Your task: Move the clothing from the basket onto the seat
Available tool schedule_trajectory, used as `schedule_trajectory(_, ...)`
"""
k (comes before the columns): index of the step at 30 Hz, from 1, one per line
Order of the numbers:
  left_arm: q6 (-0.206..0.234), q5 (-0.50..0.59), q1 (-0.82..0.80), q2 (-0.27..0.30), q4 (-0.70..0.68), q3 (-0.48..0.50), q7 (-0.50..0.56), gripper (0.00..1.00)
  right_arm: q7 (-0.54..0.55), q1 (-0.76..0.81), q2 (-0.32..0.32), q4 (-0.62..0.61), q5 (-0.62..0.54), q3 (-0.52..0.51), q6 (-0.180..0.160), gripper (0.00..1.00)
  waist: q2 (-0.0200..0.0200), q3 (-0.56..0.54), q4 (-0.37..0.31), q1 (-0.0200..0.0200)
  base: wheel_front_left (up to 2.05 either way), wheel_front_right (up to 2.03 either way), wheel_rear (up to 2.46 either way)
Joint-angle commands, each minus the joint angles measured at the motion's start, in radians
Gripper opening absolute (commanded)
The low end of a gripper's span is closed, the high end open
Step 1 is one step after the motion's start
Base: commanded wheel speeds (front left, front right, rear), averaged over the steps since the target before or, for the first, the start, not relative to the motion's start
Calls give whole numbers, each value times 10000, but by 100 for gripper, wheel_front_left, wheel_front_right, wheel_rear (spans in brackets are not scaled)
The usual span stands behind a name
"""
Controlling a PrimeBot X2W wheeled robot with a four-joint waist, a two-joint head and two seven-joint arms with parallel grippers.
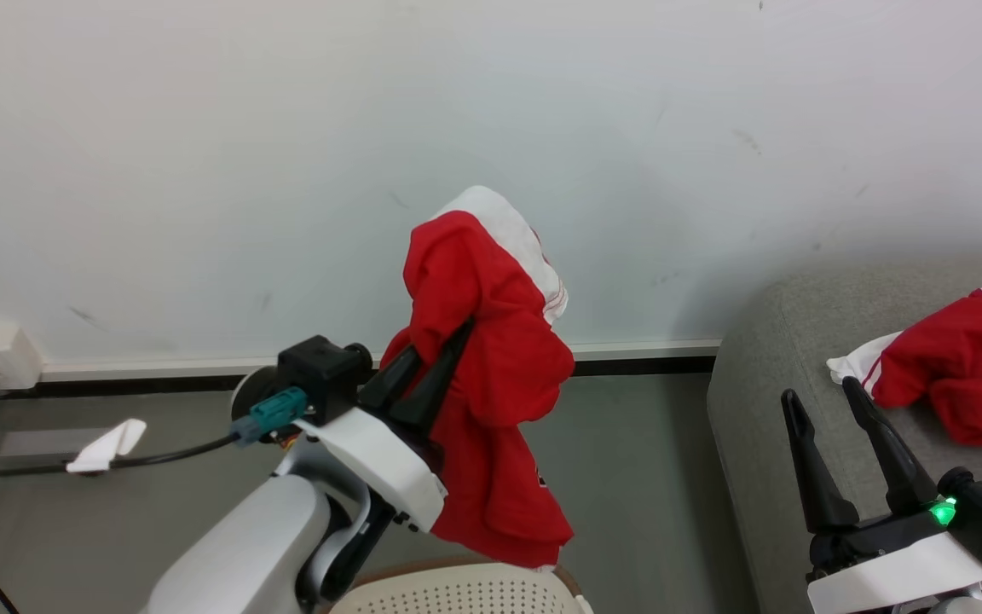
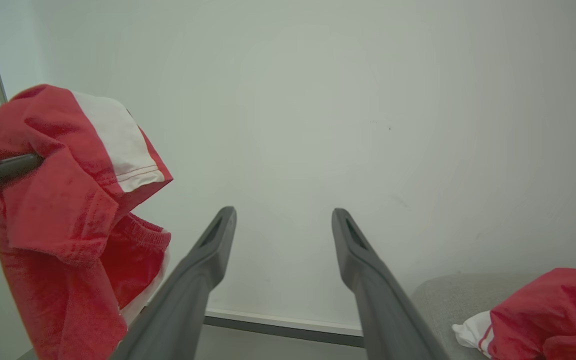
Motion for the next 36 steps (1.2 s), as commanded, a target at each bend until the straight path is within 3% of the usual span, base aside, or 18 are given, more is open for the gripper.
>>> schedule_trajectory(1,77,-86,-48,125,-171,47,92,0,8,146,-28,-4,66,37,-22,100,-1,-10,-20,1,0,0,0)
schedule_trajectory(9,354,-170,95,383,-1158,133,509,0,8,-56,-80,-114,319,921,-22,100,-1,40,-148,1,0,0,0)
schedule_trajectory(17,188,-234,-21,223,-1224,-78,580,0,8,-678,-432,76,1127,3550,-22,100,-1,122,-17,1,0,0,0)
schedule_trajectory(23,-92,-251,-216,-57,-1202,-427,689,0,6,-1753,-293,1086,1676,5389,-22,100,-1,161,326,1,0,0,0)
schedule_trajectory(36,-602,-341,-427,-954,-1299,-1288,928,0,6,-3589,327,3604,2988,7176,-22,100,-1,80,1589,1,0,0,0)
